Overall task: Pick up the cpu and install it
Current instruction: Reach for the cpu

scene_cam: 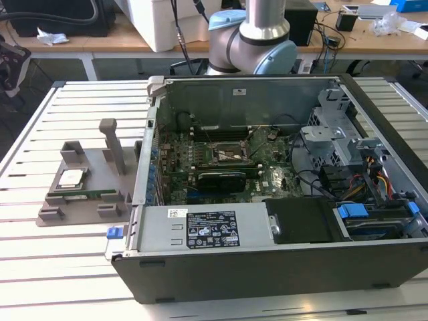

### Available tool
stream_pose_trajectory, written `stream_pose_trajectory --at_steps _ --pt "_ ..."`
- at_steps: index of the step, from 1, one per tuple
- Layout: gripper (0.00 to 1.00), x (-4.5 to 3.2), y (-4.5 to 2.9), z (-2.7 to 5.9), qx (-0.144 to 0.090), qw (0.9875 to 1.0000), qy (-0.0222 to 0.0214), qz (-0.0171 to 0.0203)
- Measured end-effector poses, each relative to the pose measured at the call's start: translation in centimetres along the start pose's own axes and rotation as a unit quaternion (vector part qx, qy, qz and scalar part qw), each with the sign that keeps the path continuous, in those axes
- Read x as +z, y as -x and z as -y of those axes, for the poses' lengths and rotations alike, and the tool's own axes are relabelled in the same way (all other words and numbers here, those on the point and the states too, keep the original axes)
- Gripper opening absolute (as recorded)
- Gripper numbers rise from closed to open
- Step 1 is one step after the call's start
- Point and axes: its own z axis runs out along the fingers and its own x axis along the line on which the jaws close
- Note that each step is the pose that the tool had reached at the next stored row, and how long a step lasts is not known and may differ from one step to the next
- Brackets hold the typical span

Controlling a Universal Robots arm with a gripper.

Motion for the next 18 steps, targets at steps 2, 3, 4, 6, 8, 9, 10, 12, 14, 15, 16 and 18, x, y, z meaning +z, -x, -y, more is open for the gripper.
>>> stream_pose_trajectory --at_steps 2,3,4,6,8,9,10,12,14,15,16,18 --pt "0.11 0.00 -0.05 0.01 0.000 1.0000 0.0000 0.0000" --pt "0.11 0.00 -0.05 0.01 0.000 1.0000 0.0000 0.0000" --pt "0.11 0.00 -0.05 0.01 0.000 1.0000 0.0000 0.0000" --pt "0.11 0.00 -0.07 0.01 0.000 1.0000 0.0000 0.0000" --pt "0.11 0.00 -0.07 0.01 0.000 1.0000 0.0000 0.0000" --pt "0.11 0.00 -0.08 0.01 0.000 1.0000 0.0000 0.0000" --pt "0.11 0.00 -0.08 0.01 0.000 1.0000 0.0000 0.0000" --pt "0.11 0.00 -0.08 0.01 0.000 1.0000 0.0000 0.0000" --pt "0.11 0.00 -0.10 0.01 0.000 1.0000 0.0000 0.0000" --pt "0.11 0.00 -0.11 0.01 0.000 1.0000 0.0000 0.0000" --pt "0.11 0.00 -0.11 0.01 0.000 1.0000 0.0000 0.0000" --pt "0.11 0.00 -0.12 0.01 0.000 1.0000 0.0000 0.0000"
